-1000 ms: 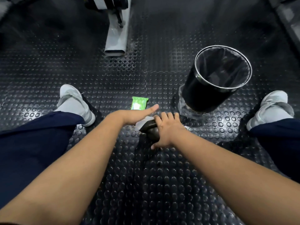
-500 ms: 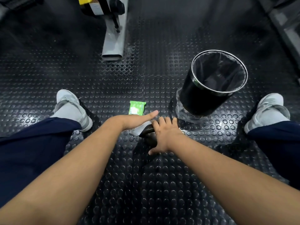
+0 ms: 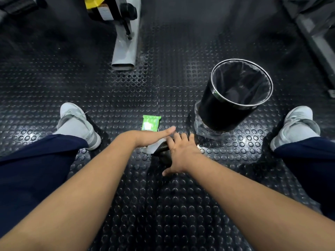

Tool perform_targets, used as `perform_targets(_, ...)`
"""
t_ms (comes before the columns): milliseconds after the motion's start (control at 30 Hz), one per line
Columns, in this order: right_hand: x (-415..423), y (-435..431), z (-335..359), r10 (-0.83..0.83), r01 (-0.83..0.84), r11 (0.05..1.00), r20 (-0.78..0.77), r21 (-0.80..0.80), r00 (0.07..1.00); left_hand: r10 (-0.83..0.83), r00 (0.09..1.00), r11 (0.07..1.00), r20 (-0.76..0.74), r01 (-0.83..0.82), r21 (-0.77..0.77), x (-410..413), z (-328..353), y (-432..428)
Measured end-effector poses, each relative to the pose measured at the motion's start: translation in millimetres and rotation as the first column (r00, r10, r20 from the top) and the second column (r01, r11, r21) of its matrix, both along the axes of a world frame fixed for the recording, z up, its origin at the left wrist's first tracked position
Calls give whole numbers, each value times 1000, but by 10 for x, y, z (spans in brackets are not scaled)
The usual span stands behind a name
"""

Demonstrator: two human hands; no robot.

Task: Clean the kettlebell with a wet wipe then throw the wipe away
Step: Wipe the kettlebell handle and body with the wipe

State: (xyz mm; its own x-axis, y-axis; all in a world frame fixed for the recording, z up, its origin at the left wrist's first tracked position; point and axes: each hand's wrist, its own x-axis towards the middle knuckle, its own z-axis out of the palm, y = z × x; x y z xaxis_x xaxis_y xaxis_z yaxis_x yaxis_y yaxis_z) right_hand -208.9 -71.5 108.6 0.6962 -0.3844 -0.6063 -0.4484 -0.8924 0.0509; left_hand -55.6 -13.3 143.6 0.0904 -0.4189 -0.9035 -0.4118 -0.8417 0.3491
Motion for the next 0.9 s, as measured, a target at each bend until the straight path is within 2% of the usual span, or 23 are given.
perform_targets(67,9,18,-1,14,-14,1000,-3,-7,1000,7,1000,1000,-23,-7,-4,-19,-146,46)
perform_targets(167,10,25,9,-5,5,1000,19,-1,1000,140,990,988,-4,-140,-60,-8,-415,82)
perform_targets(333,-23,-5,40,-5,5,1000,36,0,999,105,993,994,-58,-106,-12,26,58,129)
perform_targets(433,-10,19,17,7,-7,1000,42,-4,999,110,994,994,-20,-110,25,95,141,93)
perform_targets(533,11,23,13,27,-27,999,15,-24,1000,93,995,996,-19,-93,-6,-47,-104,55)
perform_targets(633,13,22,12,21,-21,1000,9,-14,1000,181,983,980,-34,-183,-80,-18,-552,48)
perform_targets(767,2,1,41,18,-17,1000,3,-9,1000,157,986,986,-62,-159,-40,12,-187,68)
perform_targets(900,27,9,49,14,-14,1000,13,-1,1000,232,968,973,-90,-233,9,115,-83,78)
